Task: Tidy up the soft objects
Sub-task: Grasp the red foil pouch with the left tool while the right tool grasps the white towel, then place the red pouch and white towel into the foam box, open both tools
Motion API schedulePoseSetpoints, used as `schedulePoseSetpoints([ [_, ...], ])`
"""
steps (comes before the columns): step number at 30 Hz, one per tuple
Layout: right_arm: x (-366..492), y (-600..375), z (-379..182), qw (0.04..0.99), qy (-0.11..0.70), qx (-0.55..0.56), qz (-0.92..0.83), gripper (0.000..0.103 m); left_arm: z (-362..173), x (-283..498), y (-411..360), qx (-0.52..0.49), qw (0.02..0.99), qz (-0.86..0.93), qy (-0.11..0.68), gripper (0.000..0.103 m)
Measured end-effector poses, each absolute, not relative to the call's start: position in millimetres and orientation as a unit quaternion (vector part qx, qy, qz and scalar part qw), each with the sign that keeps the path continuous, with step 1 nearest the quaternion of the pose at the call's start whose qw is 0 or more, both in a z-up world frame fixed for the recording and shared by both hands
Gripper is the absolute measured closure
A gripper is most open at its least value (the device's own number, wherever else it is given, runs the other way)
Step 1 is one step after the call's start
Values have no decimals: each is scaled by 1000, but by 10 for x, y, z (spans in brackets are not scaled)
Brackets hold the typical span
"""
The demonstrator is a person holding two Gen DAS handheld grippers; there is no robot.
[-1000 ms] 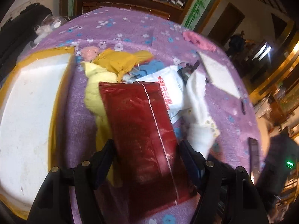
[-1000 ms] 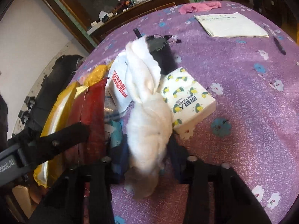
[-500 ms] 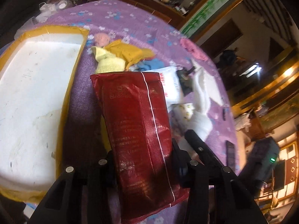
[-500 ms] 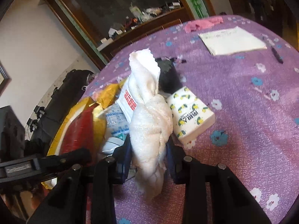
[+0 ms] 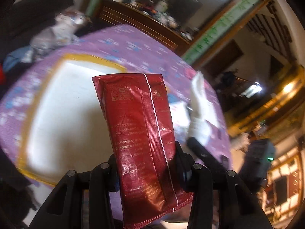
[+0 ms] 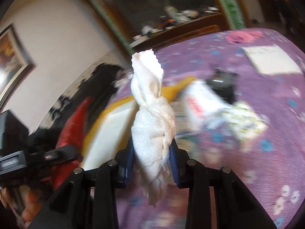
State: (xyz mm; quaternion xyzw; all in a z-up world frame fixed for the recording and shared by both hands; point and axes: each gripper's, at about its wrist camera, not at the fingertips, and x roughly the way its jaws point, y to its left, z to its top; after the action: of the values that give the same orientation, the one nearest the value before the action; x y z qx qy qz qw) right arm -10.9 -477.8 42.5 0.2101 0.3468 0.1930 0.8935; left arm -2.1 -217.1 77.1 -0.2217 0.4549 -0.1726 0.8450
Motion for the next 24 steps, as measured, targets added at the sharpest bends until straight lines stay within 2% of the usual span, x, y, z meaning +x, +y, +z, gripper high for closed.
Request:
schedulePoseSetpoints([
  [10, 334, -3594, 349, 855, 419, 161, 259, 70, 320, 272, -1465, -175, 858, -58, 480, 57],
  [16, 463, -3282, 97, 852, 459, 120, 223, 70, -76, 538, -1551, -108, 850, -24, 515, 56],
  [21, 401, -3255, 105, 869, 442, 84, 208, 68, -109, 515, -1577, -95, 858, -24, 504, 56],
  [24, 368, -3282, 106, 866, 440, 89, 220, 63, -57, 456, -1487, -121, 858, -24, 499, 49],
])
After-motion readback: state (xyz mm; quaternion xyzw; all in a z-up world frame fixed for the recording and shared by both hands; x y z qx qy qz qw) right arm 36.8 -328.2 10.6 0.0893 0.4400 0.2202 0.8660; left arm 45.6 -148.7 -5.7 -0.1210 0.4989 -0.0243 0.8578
